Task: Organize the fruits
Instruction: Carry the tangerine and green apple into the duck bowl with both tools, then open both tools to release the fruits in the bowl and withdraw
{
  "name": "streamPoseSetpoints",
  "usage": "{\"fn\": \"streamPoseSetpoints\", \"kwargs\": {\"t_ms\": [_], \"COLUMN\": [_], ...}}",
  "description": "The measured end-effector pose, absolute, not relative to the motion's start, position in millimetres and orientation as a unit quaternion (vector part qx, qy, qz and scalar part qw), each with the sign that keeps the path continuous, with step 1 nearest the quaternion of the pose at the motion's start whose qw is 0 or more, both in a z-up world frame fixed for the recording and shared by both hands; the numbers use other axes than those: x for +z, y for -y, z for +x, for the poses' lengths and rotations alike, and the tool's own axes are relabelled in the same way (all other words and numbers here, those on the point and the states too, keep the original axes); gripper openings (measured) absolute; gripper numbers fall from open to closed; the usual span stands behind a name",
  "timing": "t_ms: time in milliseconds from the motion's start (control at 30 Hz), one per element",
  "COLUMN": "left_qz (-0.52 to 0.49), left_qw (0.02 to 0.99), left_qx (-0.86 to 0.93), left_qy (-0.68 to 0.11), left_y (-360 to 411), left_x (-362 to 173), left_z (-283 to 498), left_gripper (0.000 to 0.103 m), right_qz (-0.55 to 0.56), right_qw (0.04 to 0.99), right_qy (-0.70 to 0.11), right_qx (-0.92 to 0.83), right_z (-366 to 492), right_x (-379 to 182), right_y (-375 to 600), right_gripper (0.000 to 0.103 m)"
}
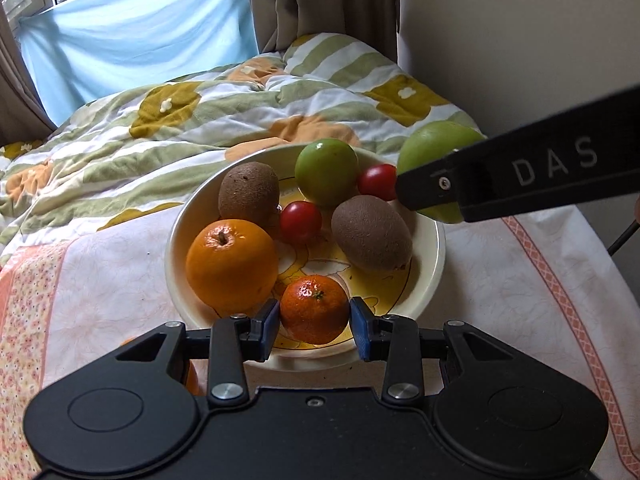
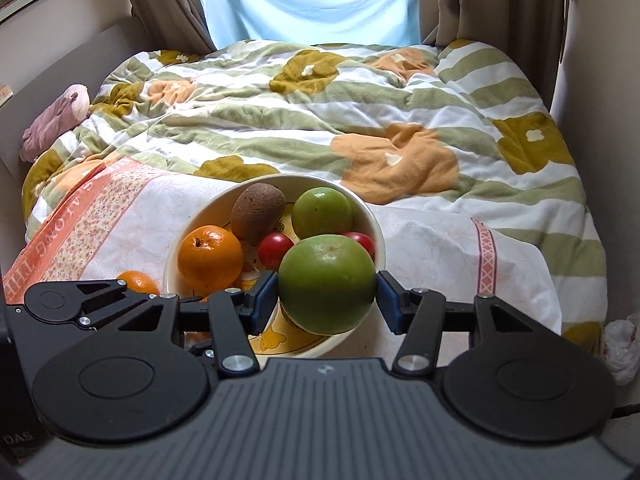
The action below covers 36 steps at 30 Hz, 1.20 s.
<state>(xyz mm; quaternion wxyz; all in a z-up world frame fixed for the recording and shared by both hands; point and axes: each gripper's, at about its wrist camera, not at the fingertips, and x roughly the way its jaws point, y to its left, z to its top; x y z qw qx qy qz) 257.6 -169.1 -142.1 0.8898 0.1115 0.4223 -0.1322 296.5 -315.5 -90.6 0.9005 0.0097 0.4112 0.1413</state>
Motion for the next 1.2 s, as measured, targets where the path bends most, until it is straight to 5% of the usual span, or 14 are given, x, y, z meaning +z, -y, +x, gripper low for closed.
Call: {"fn": "streamPoseSetpoints", "kwargs": {"t_ms": [67,200,233,1100,1167,1200], "left_qz": [0.107,0.116,0.118,0.058,0.056,0.055], "left_qw": [0.887,0.896,0.897,0.911,0.91,0.909], "left_qx": [-0.134,-0.126,-0.125,-0.025,-0.02,-0.019], "left_qy": [-0.428,-0.411,-0.407,-0.408,-0.41,-0.412], "left_y": [169.9,171.0,169.6,101.7,99.3,98.3], "left_x": [-144.7,-138.3,-135.6,-99.0,-101.0,-101.7], "left_z": [259.7,255.1,252.8,209.5,207.8,207.2], "left_gripper": [0.043,0.091,0.094,0.094,0.094,0.094], "right_qz": [0.008,0.004,0.004,-0.057,-0.059,-0.059], "right_qw": [0.899,0.897,0.896,0.881,0.884,0.885], "right_qy": [-0.413,-0.416,-0.416,-0.405,-0.397,-0.395], "right_qx": [0.145,0.152,0.154,0.237,0.24,0.239], "right_z": [299.8,305.1,306.1,318.1,315.1,313.8], "right_x": [-92.8,-96.0,-96.3,-102.6,-102.9,-102.4], "right_y": [314.8,314.3,314.1,254.1,253.7,253.4], "right_gripper": [0.068,0.068,0.068,0.069,0.077,0.095]}}
